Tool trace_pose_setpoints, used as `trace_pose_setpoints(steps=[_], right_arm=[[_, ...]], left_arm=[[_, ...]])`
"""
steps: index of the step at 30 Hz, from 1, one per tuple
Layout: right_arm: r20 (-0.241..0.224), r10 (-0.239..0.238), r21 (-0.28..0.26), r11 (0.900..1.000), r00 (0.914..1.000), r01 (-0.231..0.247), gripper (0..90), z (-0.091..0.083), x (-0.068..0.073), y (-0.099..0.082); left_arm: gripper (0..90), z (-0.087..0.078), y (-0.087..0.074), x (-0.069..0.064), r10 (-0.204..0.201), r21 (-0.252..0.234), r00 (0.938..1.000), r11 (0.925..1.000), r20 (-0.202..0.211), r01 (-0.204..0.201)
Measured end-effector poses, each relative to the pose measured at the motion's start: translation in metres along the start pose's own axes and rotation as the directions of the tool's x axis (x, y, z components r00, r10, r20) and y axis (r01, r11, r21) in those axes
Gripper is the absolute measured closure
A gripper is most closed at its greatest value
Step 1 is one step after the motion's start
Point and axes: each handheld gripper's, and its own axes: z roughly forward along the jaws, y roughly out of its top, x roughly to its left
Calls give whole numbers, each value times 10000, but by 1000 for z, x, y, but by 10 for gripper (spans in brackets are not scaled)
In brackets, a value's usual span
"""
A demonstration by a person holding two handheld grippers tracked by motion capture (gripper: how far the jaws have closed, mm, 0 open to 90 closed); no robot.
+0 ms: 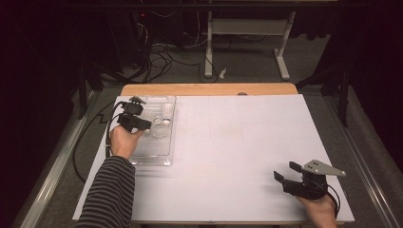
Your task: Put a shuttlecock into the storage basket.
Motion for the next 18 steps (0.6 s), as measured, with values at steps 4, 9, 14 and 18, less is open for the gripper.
trace_pose_setpoints(steps=[4, 9, 14, 18], right_arm=[[9, 9, 11, 10000, 10000, -9, 275, 0, 0, 0], [10, 3, 5, 10000, 10000, -3, 275, 0, 0, 0], [8, 6, 6, 10000, 10000, -6, 275, 0, 0, 0], [5, 11, -1, 10000, 10000, -11, 275, 0, 0, 0]], left_arm=[[496, -2, -1, -2, 98, 21, 9999, 9999, 82, -98], [474, -6, -3, -7, 233, -66, 9995, 9997, 229, -231], [457, -12, -4, -12, 340, -209, 9983, 9992, 478, -331], [448, -16, -7, -16, 327, -285, 9973, 9991, 659, -309]])
